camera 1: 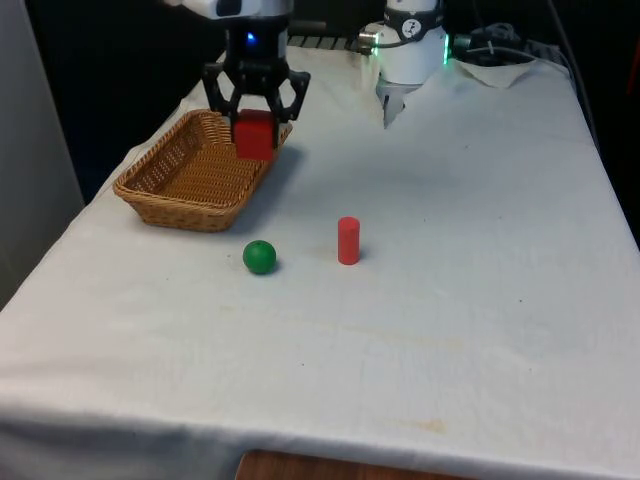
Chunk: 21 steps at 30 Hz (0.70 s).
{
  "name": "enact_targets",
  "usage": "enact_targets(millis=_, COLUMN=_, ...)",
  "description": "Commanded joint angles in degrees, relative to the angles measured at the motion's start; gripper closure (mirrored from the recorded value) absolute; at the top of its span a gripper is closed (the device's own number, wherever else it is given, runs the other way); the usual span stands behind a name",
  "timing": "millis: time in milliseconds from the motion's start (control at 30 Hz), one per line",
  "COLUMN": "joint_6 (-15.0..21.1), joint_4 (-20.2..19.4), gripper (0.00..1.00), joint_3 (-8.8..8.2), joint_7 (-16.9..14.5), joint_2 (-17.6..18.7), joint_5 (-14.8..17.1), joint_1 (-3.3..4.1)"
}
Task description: Pick up the object to the left of the cylinder and place it into the basket.
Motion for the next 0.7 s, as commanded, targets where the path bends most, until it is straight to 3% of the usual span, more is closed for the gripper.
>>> enact_targets(millis=0, joint_6=-0.2, joint_4=0.3, gripper=0.97, joint_3=0.06, joint_7=-1.1, joint_2=0.2, joint_5=0.6, joint_1=-0.86)
enact_targets(millis=167, joint_6=-0.1, joint_4=0.3, gripper=0.97, joint_3=-1.55, joint_7=-3.7, joint_2=1.2, joint_5=1.8, joint_1=-1.43)
enact_targets(millis=200, joint_6=-0.1, joint_4=0.3, gripper=0.97, joint_3=-1.89, joint_7=-3.0, joint_2=1.3, joint_5=1.5, joint_1=-0.74)
enact_targets(millis=233, joint_6=0.0, joint_4=0.3, gripper=0.97, joint_3=-1.83, joint_7=-4.2, joint_2=1.4, joint_5=2.1, joint_1=-1.43)
enact_targets(millis=400, joint_6=0.7, joint_4=-0.6, gripper=0.97, joint_3=-3.67, joint_7=-7.2, joint_2=1.7, joint_5=3.5, joint_1=-1.66)
enact_targets(millis=433, joint_6=0.8, joint_4=-0.8, gripper=0.97, joint_3=-3.9, joint_7=-7.7, joint_2=1.7, joint_5=3.8, joint_1=-1.66)
enact_targets(millis=467, joint_6=0.1, joint_4=-0.6, gripper=0.97, joint_3=-4.3, joint_7=-7.0, joint_2=1.9, joint_5=3.4, joint_1=-1.15)
enact_targets(millis=500, joint_6=0.9, joint_4=-0.9, gripper=0.97, joint_3=-4.13, joint_7=-8.1, joint_2=1.8, joint_5=4.0, joint_1=-1.78)
enact_targets(millis=667, joint_6=1.6, joint_4=-1.6, gripper=0.97, joint_3=-5.1, joint_7=-11.6, joint_2=2.3, joint_5=6.6, joint_1=-2.41)
